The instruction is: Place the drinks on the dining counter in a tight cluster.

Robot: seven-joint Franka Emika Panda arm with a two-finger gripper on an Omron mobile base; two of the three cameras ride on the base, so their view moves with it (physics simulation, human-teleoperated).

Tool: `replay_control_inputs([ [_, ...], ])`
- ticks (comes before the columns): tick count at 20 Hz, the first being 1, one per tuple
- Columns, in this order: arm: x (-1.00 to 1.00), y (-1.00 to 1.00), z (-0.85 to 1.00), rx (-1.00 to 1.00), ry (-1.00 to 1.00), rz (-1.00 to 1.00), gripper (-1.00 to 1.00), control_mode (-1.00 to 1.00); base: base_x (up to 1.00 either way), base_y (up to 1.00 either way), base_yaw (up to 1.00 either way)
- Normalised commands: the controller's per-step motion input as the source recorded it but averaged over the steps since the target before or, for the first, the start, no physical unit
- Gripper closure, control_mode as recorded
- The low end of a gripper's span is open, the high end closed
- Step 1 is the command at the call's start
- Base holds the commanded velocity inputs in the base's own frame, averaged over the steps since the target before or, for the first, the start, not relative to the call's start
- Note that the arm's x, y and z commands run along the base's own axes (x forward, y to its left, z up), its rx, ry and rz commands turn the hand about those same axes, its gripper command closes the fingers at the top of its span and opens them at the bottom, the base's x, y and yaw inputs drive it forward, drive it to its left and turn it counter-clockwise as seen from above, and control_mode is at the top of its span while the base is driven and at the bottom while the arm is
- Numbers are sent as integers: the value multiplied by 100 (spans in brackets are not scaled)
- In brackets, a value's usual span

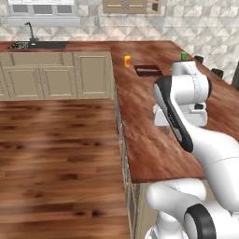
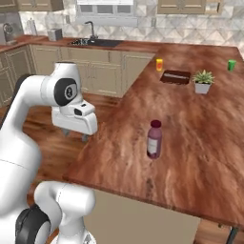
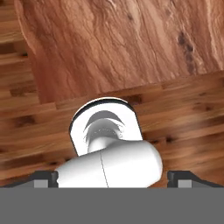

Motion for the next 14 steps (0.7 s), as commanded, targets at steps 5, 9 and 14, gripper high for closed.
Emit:
replay_control_inputs([
  [5,0,0,0,0,0,0,-100,100,-1,100,53],
  [9,0,0,0,0,0,0,-100,100,0,100,67],
  [14,0,0,0,0,0,0,-100,100,42,94,60],
])
